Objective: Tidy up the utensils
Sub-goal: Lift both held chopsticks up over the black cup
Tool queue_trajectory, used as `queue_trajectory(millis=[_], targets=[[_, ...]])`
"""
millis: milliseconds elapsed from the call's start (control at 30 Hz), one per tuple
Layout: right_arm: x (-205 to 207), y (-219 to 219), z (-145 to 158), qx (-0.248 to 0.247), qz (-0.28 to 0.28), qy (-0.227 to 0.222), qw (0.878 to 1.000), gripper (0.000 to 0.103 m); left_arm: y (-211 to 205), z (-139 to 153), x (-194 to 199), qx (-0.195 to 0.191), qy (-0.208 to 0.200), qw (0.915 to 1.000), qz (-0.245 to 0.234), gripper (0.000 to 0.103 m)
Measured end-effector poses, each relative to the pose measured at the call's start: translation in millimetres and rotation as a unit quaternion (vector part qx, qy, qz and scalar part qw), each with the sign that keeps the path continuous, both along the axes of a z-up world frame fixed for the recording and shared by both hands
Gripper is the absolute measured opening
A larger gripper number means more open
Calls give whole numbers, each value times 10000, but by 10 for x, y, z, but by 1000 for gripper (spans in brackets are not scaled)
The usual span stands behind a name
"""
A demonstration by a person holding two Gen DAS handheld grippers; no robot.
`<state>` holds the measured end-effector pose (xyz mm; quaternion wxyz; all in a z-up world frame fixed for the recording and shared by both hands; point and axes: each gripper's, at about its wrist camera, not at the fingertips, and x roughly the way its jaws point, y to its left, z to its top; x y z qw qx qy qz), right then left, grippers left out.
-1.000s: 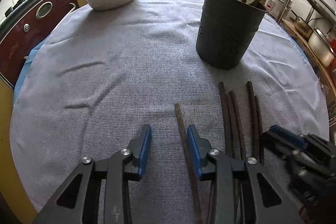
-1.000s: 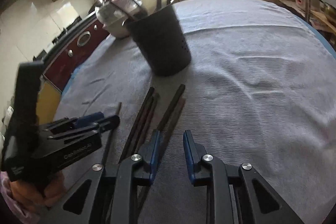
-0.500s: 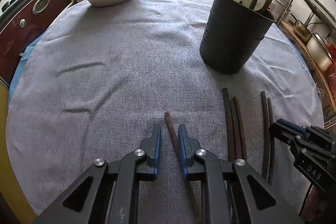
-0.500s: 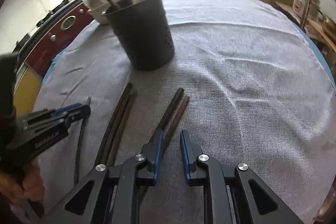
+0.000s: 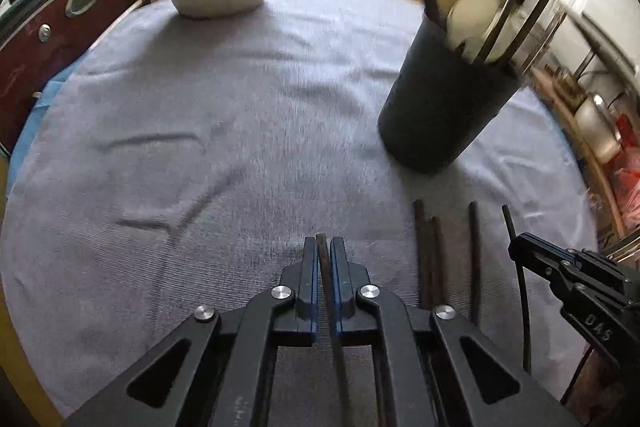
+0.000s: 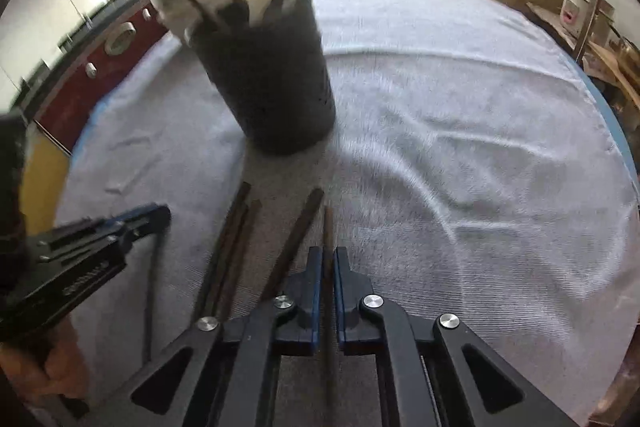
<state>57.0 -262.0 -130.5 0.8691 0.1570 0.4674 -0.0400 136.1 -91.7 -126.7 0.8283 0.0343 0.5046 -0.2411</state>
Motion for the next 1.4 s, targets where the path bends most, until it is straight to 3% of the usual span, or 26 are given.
queue_trajectory(millis=[233,500,733,1400], targets=[[-354,-90,521,370,85,-1212,9919,6,143,630,-163,-579,-656,9961,92,5],[-642,71,993,371,52,-2192,9750,6,64,1156,-480,-467,-1446,9883,141,5],[-801,160,1212,240,-34,-2604,9652,6,14,1473,-772,-323,-2025,9787,132,5],[-901,134,1605,137,11,-3160,9487,6,-87,1718,-877,-382,-2268,9732,68,5]])
